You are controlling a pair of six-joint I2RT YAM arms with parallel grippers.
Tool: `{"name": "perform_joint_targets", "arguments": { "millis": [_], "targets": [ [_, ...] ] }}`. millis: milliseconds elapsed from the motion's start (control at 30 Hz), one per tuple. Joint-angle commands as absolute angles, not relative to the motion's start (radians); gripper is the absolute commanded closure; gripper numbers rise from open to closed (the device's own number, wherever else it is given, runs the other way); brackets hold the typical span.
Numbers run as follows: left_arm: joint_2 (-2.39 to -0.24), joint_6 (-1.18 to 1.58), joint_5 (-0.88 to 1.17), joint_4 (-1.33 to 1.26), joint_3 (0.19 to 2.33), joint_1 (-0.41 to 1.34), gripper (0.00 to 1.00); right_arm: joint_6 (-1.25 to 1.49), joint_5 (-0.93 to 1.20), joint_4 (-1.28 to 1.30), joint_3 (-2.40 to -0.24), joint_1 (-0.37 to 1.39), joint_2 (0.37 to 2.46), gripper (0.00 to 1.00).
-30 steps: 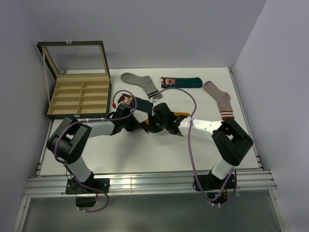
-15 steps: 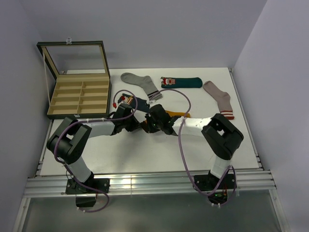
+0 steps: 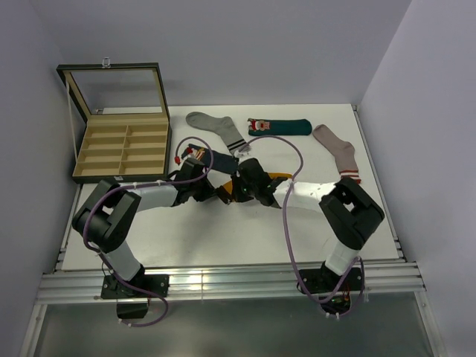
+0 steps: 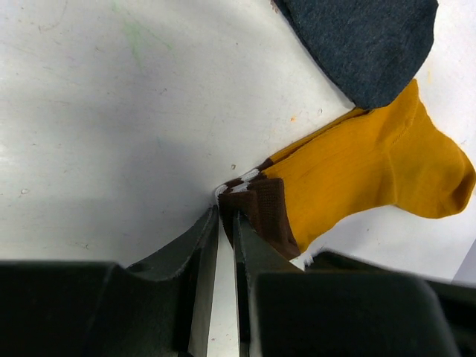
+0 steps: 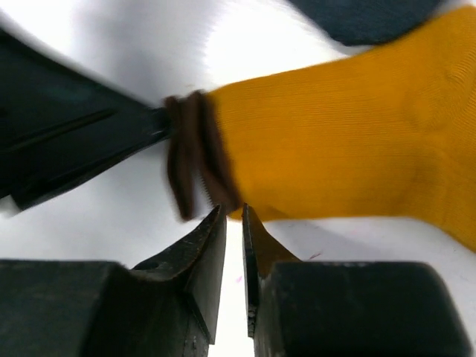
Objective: Roll the socks
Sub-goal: Roll the sock at the center of the board.
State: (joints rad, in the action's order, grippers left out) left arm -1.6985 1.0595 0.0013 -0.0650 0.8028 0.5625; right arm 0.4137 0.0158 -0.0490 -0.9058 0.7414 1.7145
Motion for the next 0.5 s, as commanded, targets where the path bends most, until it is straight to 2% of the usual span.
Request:
{"name": "perform_joint_targets", "arguments": {
  "millis": [0, 133, 467],
  "targets": [
    [-1.695, 1.022, -0.051, -0.008, 0.828, 0.566, 0.81, 0.322, -0.043, -0.089, -0.89, 0.796, 1.618, 0.75],
    [-1.701, 1.017, -0.046, -0.002, 0.838, 0.568, 0.81, 0.265, -0.09, -0.12, -0.89, 0.848, 1.615, 0.69],
    [-1.71, 1.015, -0.041, -0.003, 0.847, 0.569, 0.81, 0.233, -0.133, -0.147, -0.939, 0.9, 1.697, 0.69]
  ]
}}
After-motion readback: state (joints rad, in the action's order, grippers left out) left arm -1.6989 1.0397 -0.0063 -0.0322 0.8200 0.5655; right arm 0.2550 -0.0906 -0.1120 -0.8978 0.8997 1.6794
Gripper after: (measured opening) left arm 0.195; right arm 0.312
